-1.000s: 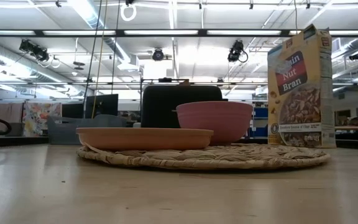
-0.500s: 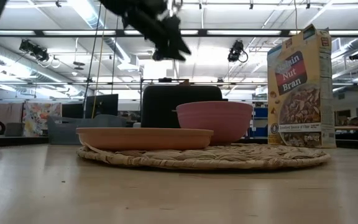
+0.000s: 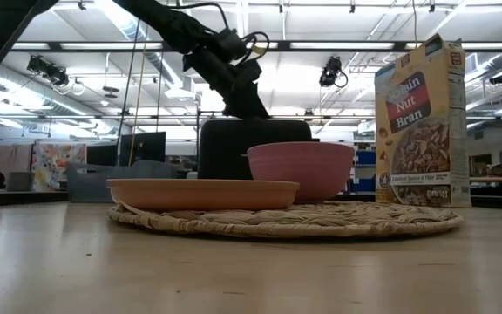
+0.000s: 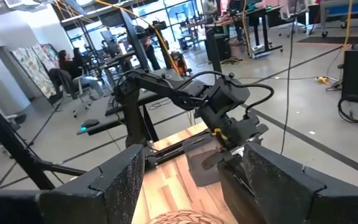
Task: Arrange a breakfast setting
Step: Put the toasted bread from the toaster on the brown plate on the brown placemat
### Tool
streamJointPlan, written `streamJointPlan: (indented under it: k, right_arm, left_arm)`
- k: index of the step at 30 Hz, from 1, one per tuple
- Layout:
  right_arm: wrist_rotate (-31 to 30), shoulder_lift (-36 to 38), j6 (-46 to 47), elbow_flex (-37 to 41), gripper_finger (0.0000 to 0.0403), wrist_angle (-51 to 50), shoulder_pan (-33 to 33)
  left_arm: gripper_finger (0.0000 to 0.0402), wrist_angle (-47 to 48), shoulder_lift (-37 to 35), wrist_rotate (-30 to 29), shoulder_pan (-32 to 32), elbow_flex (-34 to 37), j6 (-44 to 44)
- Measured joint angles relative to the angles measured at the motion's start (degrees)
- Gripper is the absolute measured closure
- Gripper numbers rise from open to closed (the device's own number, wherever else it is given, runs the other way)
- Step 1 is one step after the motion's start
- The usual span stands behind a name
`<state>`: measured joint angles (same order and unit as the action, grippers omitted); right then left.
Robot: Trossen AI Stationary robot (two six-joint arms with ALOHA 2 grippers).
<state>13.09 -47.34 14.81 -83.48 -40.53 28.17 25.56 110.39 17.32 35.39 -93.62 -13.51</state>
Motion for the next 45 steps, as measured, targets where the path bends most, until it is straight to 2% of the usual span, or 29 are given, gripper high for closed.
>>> streamJointPlan:
  k: [3,9,14,18,27,35,40,45]
  right_arm:
    - [-0.18,-0.32,-0.92,0.0,0.0128,0.0,-0.27]
    - [-0.14,-1.02,-1.57,0.0,0.0128,0.02,-0.32]
    - [-0.12,-1.61,-2.3,0.02,0.0128,0.0,-0.29]
    - [-0.12,-1.66,-3.0,0.02,0.0128,0.03,-0.29]
    - [-0.1,-1.78,-4.92,0.02,0.0128,0.02,-0.29]
    - [-0.01,-2.59,-7.89,0.02,0.0128,0.14,-0.29]
    - [0.35,-3.43,-8.59,0.02,0.0128,0.64,-0.29]
    - [0.49,-4.63,-8.62,0.02,0.0128,0.66,-0.29]
  left_arm:
    - [0.0197,0.34,0.0,-1.71,-0.28,-0.04,-1.03]
    - [0.0272,0.79,0.02,-3.74,-0.36,-0.07,-1.3]
    - [0.0324,1.21,-0.44,-3.54,-0.44,-0.06,-0.66]
    - [0.0351,2.07,-3.06,-3.31,-1.24,0.24,-0.65]
    - [0.0361,3.77,-15.59,-3.45,-2.51,0.2,1.41]
    - [0.0362,11.83,-29.05,-2.83,-5.71,0.07,8.45]
    - [0.0362,19.58,-34.46,-2.01,-10.26,0.07,14.56]
    - [0.0362,27.98,-36.11,-1.99,-18.11,0.07,22.46]
